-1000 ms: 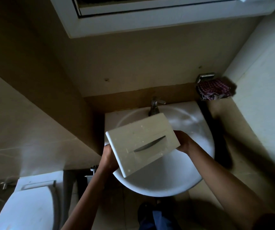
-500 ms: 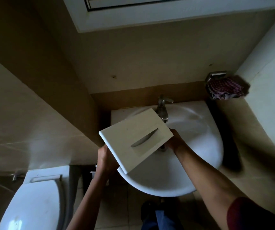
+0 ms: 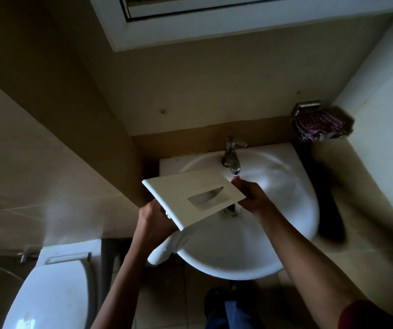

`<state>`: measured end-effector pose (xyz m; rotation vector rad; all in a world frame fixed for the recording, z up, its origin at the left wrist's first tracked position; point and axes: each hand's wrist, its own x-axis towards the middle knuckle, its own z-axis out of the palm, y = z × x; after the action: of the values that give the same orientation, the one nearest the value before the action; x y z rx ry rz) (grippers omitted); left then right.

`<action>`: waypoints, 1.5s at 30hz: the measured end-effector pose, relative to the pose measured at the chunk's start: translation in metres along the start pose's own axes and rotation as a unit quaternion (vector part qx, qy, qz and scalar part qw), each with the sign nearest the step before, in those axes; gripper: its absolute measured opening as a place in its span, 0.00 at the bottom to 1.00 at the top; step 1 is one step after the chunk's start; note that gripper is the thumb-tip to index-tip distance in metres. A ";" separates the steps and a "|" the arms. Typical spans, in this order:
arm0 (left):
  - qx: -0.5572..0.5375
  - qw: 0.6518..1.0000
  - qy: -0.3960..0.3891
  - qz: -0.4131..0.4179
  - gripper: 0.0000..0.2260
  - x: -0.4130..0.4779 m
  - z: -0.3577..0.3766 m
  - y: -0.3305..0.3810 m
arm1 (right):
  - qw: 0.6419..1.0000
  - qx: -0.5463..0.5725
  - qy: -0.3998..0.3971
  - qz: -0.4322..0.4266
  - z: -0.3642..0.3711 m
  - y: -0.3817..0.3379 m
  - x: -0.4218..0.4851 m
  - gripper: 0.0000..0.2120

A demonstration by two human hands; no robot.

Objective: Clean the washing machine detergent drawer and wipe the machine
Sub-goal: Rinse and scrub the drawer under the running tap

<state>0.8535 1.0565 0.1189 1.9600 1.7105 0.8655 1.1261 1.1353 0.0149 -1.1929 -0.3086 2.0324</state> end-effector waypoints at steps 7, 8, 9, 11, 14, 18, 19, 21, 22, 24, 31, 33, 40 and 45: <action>-0.022 0.989 -0.100 -0.103 0.31 0.024 -0.001 0.010 | 0.986 0.154 0.007 -0.069 0.049 -0.061 -0.039 0.04; -0.027 0.987 -0.110 -0.117 0.31 0.027 0.000 0.011 | 0.989 0.128 0.011 -0.079 0.061 -0.067 -0.046 0.09; -0.029 0.985 -0.114 -0.128 0.32 0.030 0.002 0.013 | 0.991 0.095 -0.005 -0.093 0.075 -0.070 -0.053 0.11; -0.017 0.983 -0.118 -0.140 0.29 0.035 0.007 0.018 | 0.990 -0.010 -0.060 -0.125 0.105 -0.068 -0.066 0.12; 0.007 0.981 -0.125 -0.145 0.23 0.042 0.011 0.028 | 0.957 -0.228 -0.066 -0.169 0.148 -0.044 -0.081 0.17; 0.009 0.981 -0.142 -0.129 0.20 0.046 0.012 0.038 | 0.832 -0.490 -0.071 -0.251 0.163 -0.021 -0.091 0.20; 0.009 0.981 -0.142 -0.129 0.20 0.046 0.012 0.040 | 0.828 -0.506 -0.077 -0.228 0.162 -0.022 -0.094 0.21; 0.001 0.980 -0.137 -0.143 0.23 0.045 0.012 0.040 | 0.841 -0.505 -0.081 -0.178 0.154 -0.024 -0.089 0.22; -0.004 0.979 -0.135 -0.150 0.22 0.044 0.013 0.040 | 0.846 -0.506 -0.082 -0.150 0.147 -0.026 -0.082 0.23; -0.015 0.975 -0.139 -0.172 0.19 0.042 0.013 0.037 | 0.848 -0.514 -0.064 -0.113 0.127 -0.028 -0.069 0.23; -0.039 0.972 -0.143 -0.181 0.24 0.044 0.012 0.035 | 0.836 -0.544 -0.030 -0.060 0.051 -0.028 -0.048 0.23; -0.043 0.967 -0.146 -0.205 0.24 0.047 0.014 0.033 | 0.800 -0.598 -0.028 -0.049 0.051 -0.035 -0.043 0.23; -0.064 0.954 -0.171 -0.237 0.19 0.059 0.019 0.038 | 0.790 -0.586 -0.110 -0.141 0.116 -0.046 -0.062 0.22; -0.070 0.940 -0.188 -0.277 0.22 0.068 0.018 0.037 | 0.757 -0.579 -0.147 -0.264 0.142 -0.044 -0.076 0.21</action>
<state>0.8970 1.1184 0.1433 1.3256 1.7656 0.3664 1.0515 1.1346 0.1641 -1.1716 -2.0315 1.3968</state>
